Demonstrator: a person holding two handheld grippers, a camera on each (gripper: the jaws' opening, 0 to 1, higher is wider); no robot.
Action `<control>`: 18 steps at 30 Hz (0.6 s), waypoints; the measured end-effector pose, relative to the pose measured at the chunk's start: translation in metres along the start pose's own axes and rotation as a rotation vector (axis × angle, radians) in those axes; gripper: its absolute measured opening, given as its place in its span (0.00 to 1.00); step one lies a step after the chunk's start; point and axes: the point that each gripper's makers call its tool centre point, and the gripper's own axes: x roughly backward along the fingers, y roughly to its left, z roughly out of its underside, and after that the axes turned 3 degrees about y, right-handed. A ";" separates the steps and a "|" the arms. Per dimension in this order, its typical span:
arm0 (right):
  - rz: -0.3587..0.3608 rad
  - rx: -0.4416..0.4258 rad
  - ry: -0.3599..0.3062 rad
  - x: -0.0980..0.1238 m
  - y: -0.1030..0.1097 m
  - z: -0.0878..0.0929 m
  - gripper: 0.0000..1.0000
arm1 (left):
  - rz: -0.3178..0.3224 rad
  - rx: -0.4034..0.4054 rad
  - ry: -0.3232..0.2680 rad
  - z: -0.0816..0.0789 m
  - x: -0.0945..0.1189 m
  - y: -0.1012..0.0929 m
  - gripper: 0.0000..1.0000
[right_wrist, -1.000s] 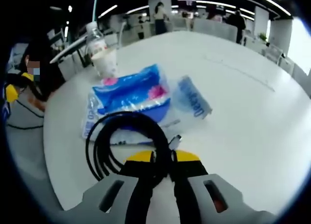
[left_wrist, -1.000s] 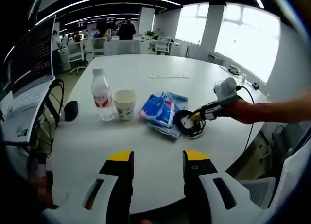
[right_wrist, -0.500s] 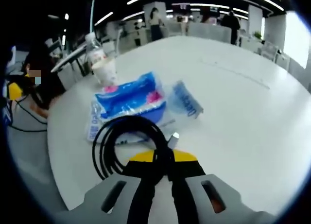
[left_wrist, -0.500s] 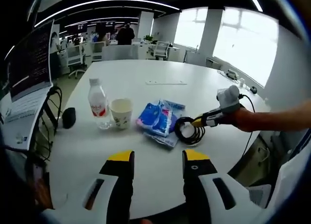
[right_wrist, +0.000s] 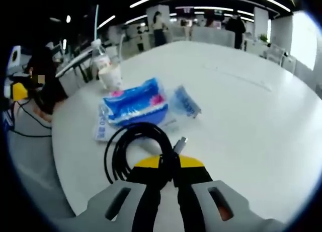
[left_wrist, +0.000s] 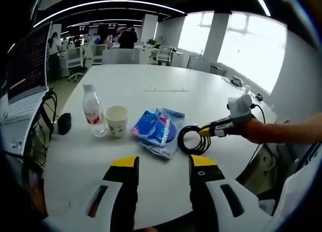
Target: Arrange the tabletop items into an orderly group along one side of the table until the central work area is clear of visible clutter.
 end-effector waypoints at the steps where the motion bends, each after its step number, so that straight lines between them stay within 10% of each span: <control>1: 0.003 -0.003 -0.002 0.002 -0.001 0.001 0.09 | 0.002 0.003 -0.001 0.000 0.000 -0.001 0.38; 18: 0.040 -0.175 0.030 0.013 -0.014 0.029 0.09 | 0.033 0.004 0.007 0.003 -0.009 -0.013 0.39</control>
